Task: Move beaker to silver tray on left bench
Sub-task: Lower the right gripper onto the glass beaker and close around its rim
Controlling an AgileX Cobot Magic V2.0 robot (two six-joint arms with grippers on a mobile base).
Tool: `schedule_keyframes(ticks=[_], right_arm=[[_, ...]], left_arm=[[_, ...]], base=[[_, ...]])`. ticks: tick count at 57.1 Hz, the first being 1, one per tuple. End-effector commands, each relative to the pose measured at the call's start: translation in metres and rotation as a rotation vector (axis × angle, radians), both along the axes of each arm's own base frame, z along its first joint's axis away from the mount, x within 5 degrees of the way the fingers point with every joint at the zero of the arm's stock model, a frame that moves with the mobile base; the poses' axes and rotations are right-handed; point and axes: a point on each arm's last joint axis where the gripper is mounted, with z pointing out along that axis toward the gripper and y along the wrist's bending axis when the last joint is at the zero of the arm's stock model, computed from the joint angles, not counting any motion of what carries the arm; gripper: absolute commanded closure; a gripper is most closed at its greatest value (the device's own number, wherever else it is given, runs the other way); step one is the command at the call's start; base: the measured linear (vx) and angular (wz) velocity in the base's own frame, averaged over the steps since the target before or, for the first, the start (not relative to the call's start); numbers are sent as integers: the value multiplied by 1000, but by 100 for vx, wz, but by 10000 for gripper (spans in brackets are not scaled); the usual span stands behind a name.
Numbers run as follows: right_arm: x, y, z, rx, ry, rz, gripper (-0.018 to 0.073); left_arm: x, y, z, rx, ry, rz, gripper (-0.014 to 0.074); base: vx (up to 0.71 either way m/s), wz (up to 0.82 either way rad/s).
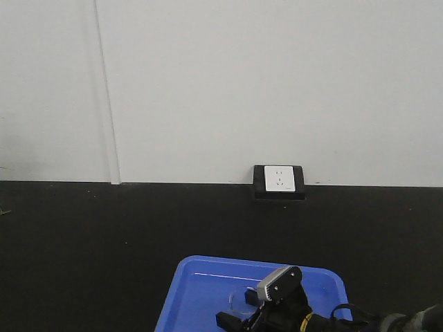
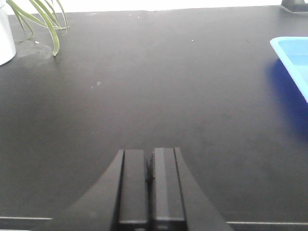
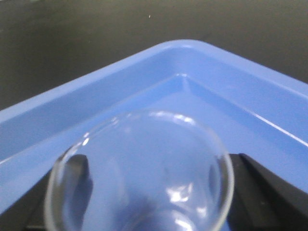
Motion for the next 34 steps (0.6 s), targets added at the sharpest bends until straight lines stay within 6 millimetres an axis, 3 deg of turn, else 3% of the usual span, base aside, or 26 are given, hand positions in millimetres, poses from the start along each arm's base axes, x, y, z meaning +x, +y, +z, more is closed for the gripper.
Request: schedule_keyframes(ticks=[1, 11, 19, 34], right_arm=[[11, 6, 33, 108, -122, 9, 138], [10, 6, 39, 113, -146, 30, 565], [7, 5, 60, 75, -144, 55, 572], [-17, -11, 150, 9, -17, -60, 567]], left_arm=[[1, -1, -2, -3, -66, -8, 595], [1, -1, -2, -3, -66, -8, 595], [1, -1, -2, -3, -66, -8, 595], [1, -1, -2, -3, -66, -8, 595]], base=[[0, 0], [0, 0], [0, 0], [0, 0]])
